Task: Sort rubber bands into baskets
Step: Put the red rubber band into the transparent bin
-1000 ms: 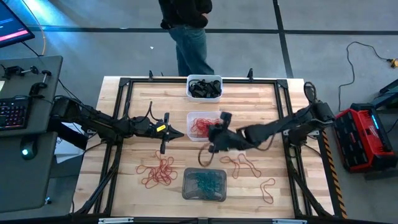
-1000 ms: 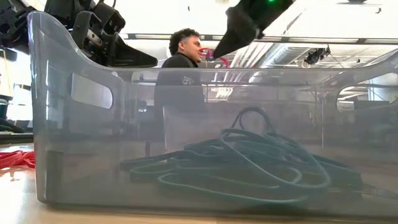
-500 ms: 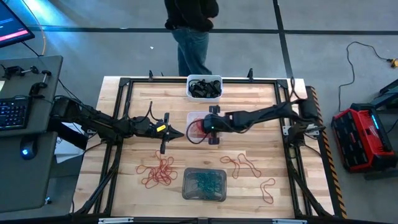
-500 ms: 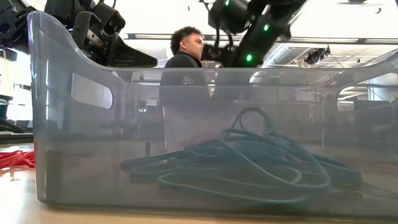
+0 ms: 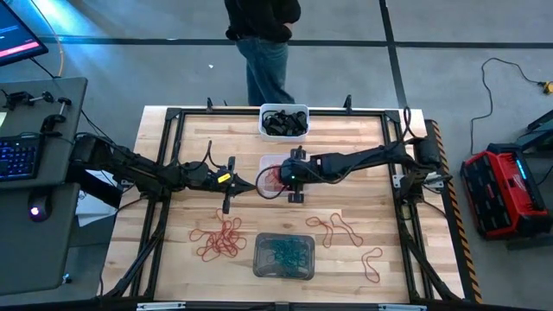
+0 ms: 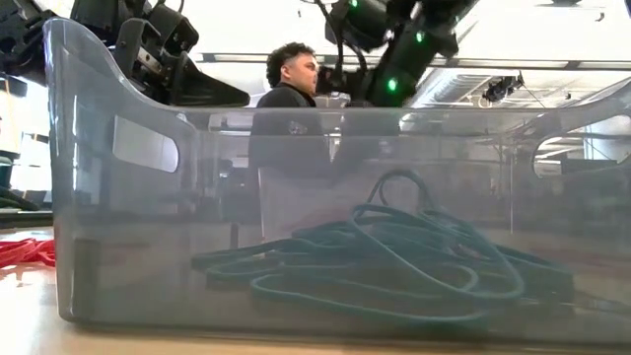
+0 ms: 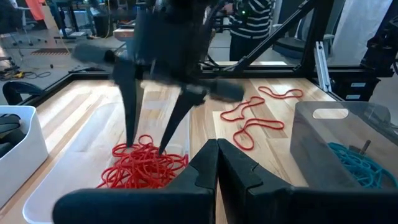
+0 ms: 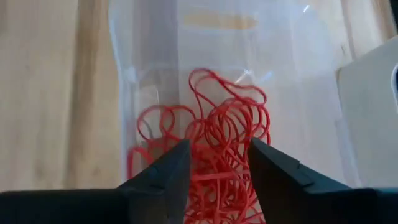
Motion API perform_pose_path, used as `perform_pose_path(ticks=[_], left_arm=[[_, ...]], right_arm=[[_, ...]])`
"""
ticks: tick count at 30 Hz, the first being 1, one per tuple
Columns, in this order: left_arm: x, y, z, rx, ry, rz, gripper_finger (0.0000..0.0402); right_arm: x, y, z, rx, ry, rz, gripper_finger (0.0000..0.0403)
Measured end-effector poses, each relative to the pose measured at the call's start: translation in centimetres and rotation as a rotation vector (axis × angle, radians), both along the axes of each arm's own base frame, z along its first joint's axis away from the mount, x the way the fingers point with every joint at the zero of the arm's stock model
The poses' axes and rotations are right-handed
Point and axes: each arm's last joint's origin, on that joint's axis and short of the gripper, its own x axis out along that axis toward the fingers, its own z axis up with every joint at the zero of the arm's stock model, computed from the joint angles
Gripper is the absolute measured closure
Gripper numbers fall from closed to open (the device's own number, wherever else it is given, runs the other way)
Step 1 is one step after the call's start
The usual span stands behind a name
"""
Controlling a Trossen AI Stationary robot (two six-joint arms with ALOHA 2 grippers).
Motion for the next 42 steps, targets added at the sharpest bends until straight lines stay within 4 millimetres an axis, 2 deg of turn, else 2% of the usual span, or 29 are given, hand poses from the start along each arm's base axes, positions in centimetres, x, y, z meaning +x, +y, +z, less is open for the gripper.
perform_pose_path(ticks=[2, 4, 8, 12, 16, 25, 29, 34, 39, 42], left_arm=[[0.0, 0.0, 0.0, 0.000, 0.001, 0.000, 0.0401], [0.0, 0.0, 0.0, 0.000, 0.002, 0.000, 0.0402], [0.0, 0.0, -0.1, 0.024, 0.011, -0.004, 0.0401], [0.0, 0.0, -0.1, 0.022, 0.009, -0.004, 0.0401], [0.0, 0.0, -0.1, 0.022, 0.009, -0.007, 0.0401], [0.0, 0.0, -0.1, 0.032, 0.005, -0.009, 0.0401], [0.0, 0.0, -0.1, 0.033, 0.005, -0.009, 0.0402], [0.0, 0.0, -0.1, 0.033, 0.005, -0.009, 0.0401], [0.0, 0.0, -0.1, 0.033, 0.005, -0.009, 0.0402], [0.0, 0.0, -0.1, 0.031, 0.005, -0.009, 0.0402]], right_arm=[[0.3, 0.7, 1.1, 0.003, 0.011, 0.010, 0.0261], [0.2, 1.9, 2.1, -0.001, 0.033, 0.037, 0.0289], [-0.4, 4.5, 3.9, 0.022, 0.021, 0.088, 0.0383], [-1.4, 7.1, 5.4, 0.088, -0.030, 0.081, 0.0387], [-2.4, 9.5, 5.9, 0.095, -0.046, 0.079, 0.0400], [-4.5, 14.4, 5.7, 0.112, -0.054, 0.006, 0.0402], [-5.3, 15.9, 5.6, 0.121, -0.050, -0.004, 0.0403], [-5.5, 16.3, 5.4, 0.128, -0.055, 0.002, 0.0403], [-5.7, 15.9, 2.4, 0.224, -0.056, 0.073, 0.0403], [-6.3, 15.4, 1.0, 0.255, -0.047, 0.058, 0.0403]])
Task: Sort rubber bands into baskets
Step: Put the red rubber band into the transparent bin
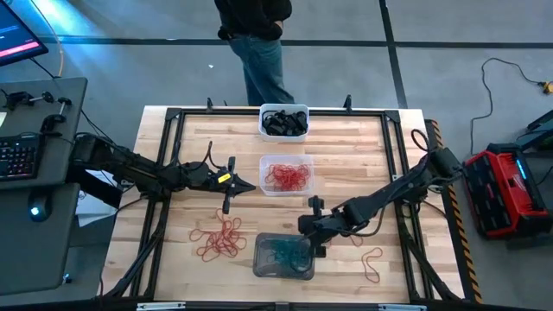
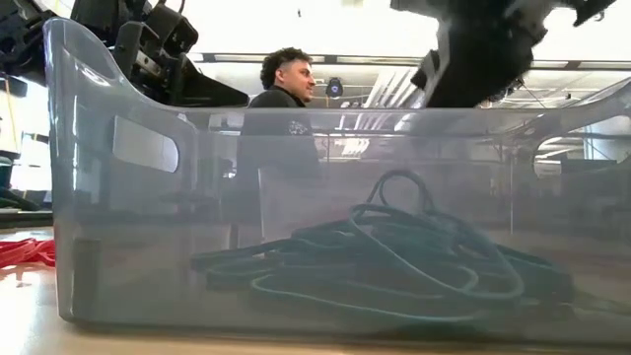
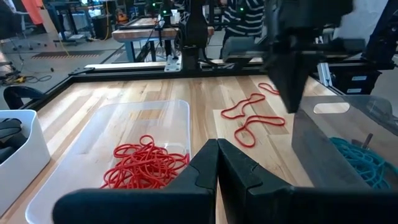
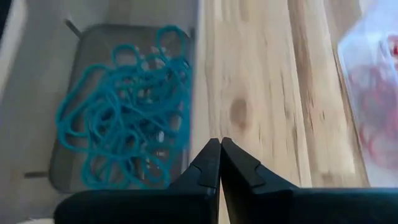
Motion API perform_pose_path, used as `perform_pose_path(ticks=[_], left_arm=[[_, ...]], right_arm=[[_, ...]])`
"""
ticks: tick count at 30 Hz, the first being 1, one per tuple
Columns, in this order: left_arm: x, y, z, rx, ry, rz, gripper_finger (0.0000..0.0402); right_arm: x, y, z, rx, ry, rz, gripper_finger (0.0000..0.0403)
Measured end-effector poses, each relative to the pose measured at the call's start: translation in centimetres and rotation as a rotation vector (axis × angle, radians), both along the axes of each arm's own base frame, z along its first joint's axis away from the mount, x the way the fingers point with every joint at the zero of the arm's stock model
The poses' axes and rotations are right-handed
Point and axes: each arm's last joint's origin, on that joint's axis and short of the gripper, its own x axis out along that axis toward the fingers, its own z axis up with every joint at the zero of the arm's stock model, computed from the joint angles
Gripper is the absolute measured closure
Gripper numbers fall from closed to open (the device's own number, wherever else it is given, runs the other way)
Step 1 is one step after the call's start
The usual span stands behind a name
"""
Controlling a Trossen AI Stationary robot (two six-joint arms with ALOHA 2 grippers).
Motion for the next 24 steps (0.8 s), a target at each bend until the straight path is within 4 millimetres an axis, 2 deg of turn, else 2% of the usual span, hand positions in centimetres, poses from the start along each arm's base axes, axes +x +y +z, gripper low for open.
perform_pose_path(ticks=[3, 9, 12, 15, 18, 24], left_arm=[[0.0, 0.0, 0.0, -0.005, -0.001, 0.001, 0.0402], [0.0, 0.0, 0.0, -0.005, -0.001, 0.000, 0.0402], [0.0, 0.0, 0.0, -0.005, 0.000, 0.000, 0.0401], [0.0, 0.0, 0.0, -0.006, -0.001, 0.001, 0.0401], [0.0, 0.0, 0.0, -0.008, 0.000, 0.001, 0.0401], [0.0, 0.0, 0.0, -0.008, 0.000, 0.001, 0.0401]], right_arm=[[-1.2, -0.3, -0.4, 0.030, 0.016, -0.043, 0.0403], [-4.5, 0.0, 1.5, 0.105, 0.063, -0.137, 0.0403], [-6.1, -0.2, 2.1, 0.139, 0.124, -0.243, 0.0402], [-7.5, -0.3, 1.8, 0.148, 0.233, -0.369, 0.0395], [-8.5, -0.4, 1.1, 0.165, 0.345, -0.446, 0.0369], [-9.8, -0.9, -0.9, 0.183, 0.436, -0.560, 0.0279]])
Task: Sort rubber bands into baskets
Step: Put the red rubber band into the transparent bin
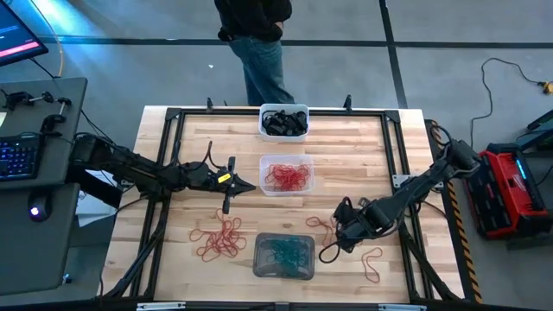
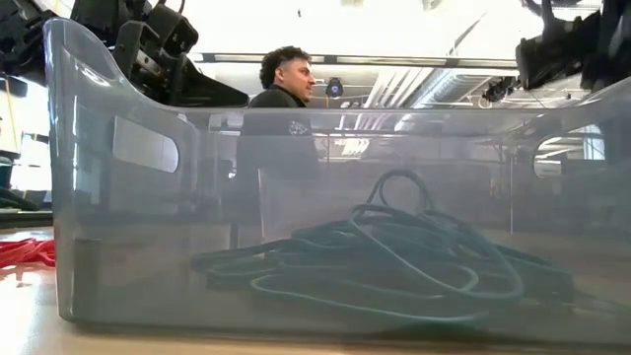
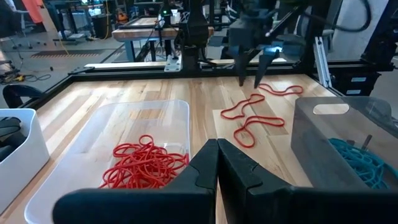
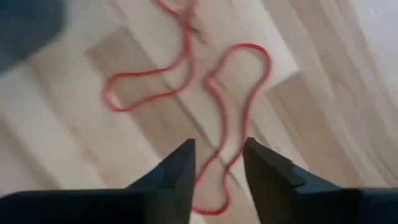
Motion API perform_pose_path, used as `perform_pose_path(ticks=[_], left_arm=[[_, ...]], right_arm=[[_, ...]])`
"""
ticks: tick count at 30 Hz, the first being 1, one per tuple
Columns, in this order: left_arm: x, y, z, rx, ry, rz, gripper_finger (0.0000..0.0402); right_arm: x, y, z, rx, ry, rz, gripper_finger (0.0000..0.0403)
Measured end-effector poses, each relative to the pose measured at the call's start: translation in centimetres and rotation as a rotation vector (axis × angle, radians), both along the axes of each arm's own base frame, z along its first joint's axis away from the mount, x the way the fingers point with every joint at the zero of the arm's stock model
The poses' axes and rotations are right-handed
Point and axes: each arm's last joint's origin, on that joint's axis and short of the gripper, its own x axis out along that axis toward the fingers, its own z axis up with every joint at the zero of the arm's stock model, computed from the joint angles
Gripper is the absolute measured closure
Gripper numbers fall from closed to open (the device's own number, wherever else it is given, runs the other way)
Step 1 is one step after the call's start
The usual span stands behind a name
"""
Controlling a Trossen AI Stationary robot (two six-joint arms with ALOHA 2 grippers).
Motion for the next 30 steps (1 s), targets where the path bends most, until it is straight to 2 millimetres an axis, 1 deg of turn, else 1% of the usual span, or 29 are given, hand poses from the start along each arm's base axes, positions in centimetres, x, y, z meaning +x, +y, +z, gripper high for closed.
perform_pose_path(ticks=[3, 6, 19, 27, 30], left_arm=[[0.0, 0.0, 0.0, 0.000, 0.000, 0.000, 0.0402], [0.0, 0.0, 0.0, -0.001, 0.000, 0.000, 0.0402], [0.0, 0.0, 0.0, -0.016, 0.001, 0.003, 0.0401], [0.0, 0.0, 0.0, -0.016, 0.001, 0.003, 0.0401], [0.0, 0.0, 0.0, -0.016, 0.001, 0.003, 0.0402]], right_arm=[[-0.3, -0.4, -0.9, -0.006, 0.015, -0.017, 0.0244], [-0.7, -0.8, -1.8, -0.006, 0.037, -0.023, 0.0228], [-1.1, -2.0, -4.4, 0.027, 0.030, -0.065, 0.0238], [-0.9, -2.2, -4.7, 0.027, 0.024, -0.045, 0.0238], [-0.8, -2.1, -5.3, 0.014, 0.042, -0.027, 0.0240]])
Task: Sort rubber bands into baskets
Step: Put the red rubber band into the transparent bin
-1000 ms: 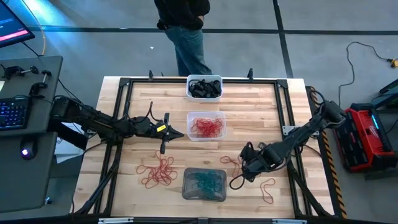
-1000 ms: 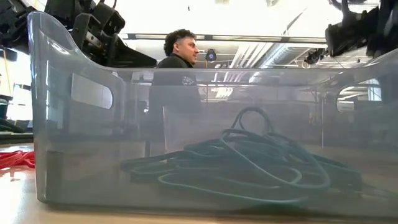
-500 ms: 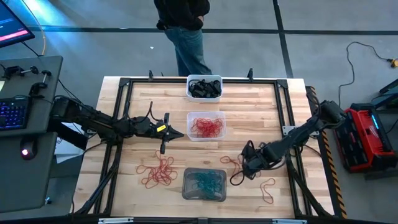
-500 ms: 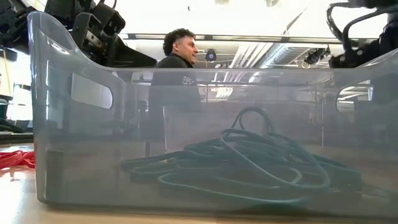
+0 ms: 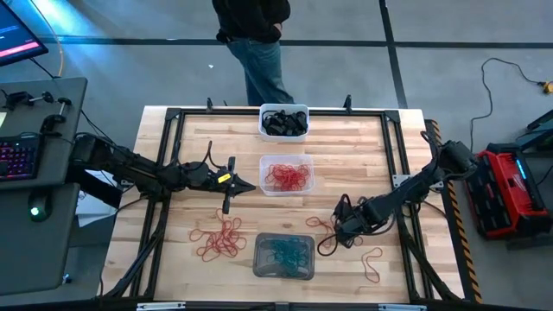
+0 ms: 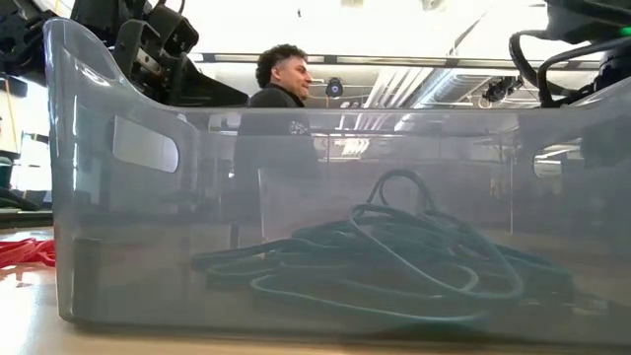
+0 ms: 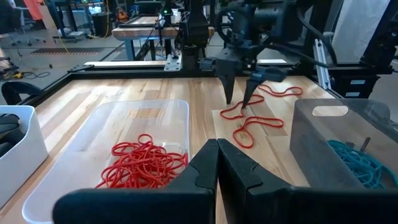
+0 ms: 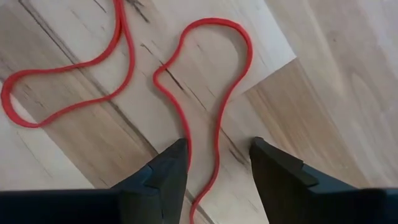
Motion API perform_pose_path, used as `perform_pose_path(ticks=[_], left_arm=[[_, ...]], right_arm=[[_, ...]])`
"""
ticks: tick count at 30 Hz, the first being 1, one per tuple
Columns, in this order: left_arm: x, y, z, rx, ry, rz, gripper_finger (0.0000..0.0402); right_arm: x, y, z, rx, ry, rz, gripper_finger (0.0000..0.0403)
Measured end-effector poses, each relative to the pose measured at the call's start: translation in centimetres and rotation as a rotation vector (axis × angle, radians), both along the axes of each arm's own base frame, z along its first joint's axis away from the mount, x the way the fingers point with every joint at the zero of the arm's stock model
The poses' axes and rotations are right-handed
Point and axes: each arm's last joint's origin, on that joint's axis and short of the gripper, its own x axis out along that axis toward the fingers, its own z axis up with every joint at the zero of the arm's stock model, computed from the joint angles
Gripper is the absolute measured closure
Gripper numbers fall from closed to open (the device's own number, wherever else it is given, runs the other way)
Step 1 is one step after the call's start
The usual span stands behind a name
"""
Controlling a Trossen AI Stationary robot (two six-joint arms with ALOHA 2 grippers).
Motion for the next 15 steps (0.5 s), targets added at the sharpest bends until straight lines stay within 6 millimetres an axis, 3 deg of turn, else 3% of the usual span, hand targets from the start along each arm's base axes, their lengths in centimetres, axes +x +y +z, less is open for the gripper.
perform_pose_path(ticks=[5, 12, 15], left_arm=[[0.0, 0.0, 0.0, 0.000, 0.000, 0.000, 0.0402], [0.0, 0.0, 0.0, 0.000, 0.000, 0.001, 0.0402], [0.0, 0.0, 0.0, 0.000, 0.000, 0.001, 0.0401]], right_arm=[[0.3, 0.2, -0.7, -0.003, 0.033, 0.019, 0.0270], [1.1, 0.5, 0.4, -0.049, 0.028, 0.098, 0.0391], [2.0, 0.8, 1.7, -0.075, -0.007, 0.129, 0.0389]])
